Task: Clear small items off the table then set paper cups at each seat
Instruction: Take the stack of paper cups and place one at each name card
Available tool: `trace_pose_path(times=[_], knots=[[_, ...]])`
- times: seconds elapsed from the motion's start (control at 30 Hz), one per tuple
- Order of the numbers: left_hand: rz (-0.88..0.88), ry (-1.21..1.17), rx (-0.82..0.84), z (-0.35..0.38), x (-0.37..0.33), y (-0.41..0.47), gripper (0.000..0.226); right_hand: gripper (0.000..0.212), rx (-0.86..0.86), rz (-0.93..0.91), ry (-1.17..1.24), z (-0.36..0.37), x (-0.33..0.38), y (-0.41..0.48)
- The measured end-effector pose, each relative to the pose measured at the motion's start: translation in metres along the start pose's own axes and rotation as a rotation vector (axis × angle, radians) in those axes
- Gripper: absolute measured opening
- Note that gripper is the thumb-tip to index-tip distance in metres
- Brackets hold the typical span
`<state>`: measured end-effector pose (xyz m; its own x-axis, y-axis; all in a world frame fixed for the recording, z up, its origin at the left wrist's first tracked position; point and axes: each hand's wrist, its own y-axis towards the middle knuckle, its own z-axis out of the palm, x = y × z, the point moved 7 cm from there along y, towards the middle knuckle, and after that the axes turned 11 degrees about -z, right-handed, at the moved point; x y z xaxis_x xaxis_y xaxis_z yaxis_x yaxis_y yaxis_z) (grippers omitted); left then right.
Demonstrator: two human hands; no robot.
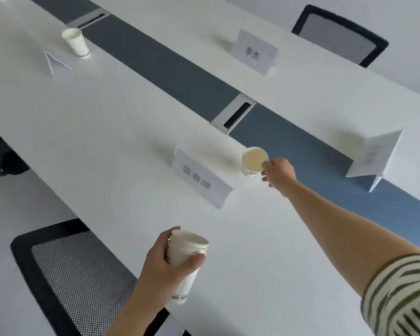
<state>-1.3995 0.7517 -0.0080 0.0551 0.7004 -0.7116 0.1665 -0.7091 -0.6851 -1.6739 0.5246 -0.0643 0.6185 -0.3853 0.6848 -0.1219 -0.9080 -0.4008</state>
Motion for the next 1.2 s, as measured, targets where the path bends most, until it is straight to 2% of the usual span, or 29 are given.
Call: trace_pose_path(times=[0.13,0.3,0.53,0.63,0.8,0.93,1.1,1.2], knots=[[-0.043,-0.007,-0.023,-0.013,0.011,0.014,0.076,0.034,-0.005,0.064,0.014,0.017,-0.005,0.015],[-0.046,-0.010,0.007,-0.009,0.004,0.022,0.080,0.037,-0.031,0.060,0.041,0.017,-0.004,0.019],[0.026,0.070,0.096,0.013,-0.021,0.016,0.077,0.023,0.003,0.078,0.024,-0.014,-0.023,-0.015],[0.055,0.115,0.171,0.029,-0.031,0.007,0.082,0.025,0.008,0.068,-0.007,-0.035,-0.044,-0.050],[0.106,0.202,0.332,0.072,-0.044,-0.020,0.076,0.026,0.014,0.058,-0.079,-0.070,-0.092,-0.137],[0.179,0.324,0.463,0.116,-0.040,-0.054,0.075,0.025,-0.069,0.080,-0.093,-0.090,-0.140,-0.240],[0.231,0.517,0.664,0.180,-0.007,-0.116,0.080,0.018,-0.153,0.183,-0.024,-0.085,-0.213,-0.393],[0.269,0.642,0.783,0.217,0.029,-0.165,0.079,0.012,-0.260,0.270,0.044,-0.074,-0.254,-0.488]])
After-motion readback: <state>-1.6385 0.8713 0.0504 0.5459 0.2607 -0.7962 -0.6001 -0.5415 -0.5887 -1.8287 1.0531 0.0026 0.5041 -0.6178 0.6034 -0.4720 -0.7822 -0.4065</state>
